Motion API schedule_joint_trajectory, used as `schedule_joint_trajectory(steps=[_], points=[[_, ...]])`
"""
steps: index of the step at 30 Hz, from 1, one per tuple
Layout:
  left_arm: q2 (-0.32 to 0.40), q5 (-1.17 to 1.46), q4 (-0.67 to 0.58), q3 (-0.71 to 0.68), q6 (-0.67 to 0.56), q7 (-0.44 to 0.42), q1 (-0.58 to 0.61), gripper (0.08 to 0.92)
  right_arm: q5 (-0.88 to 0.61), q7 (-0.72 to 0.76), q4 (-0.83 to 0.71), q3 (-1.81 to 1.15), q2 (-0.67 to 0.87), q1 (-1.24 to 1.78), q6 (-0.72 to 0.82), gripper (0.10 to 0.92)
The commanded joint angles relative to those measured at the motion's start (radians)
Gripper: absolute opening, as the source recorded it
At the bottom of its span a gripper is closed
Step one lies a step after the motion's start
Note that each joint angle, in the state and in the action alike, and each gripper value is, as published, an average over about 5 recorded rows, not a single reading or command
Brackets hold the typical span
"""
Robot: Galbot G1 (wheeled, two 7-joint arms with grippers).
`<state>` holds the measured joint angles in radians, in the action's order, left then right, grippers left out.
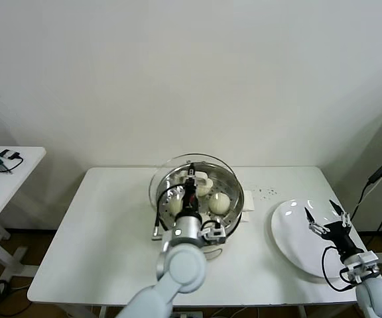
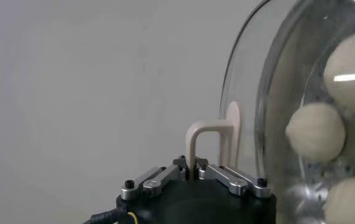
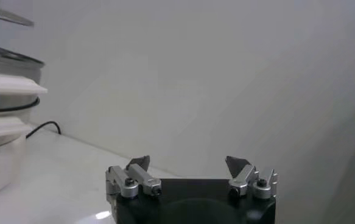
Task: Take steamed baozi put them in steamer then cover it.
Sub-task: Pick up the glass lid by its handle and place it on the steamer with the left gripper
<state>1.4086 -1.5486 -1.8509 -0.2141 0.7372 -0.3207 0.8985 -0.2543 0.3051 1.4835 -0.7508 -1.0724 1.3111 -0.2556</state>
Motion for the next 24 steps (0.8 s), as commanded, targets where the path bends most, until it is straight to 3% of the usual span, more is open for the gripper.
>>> schedule_joint_trajectory(steps=[1,24], points=[[0.145,-0.036,0.119,-0.035,0.048,-0.015,-0.030,0.151,0.010,0.008,-0.011,-0.028,-0.002,0.007,-0.011,0.823],[0.112,-0.033,0.125,0.009,0.048,-0.015,-0.003,0.151,0.029,0.015,-0.022,-0.028,-0.005,-0.010,-0.015,0.823]])
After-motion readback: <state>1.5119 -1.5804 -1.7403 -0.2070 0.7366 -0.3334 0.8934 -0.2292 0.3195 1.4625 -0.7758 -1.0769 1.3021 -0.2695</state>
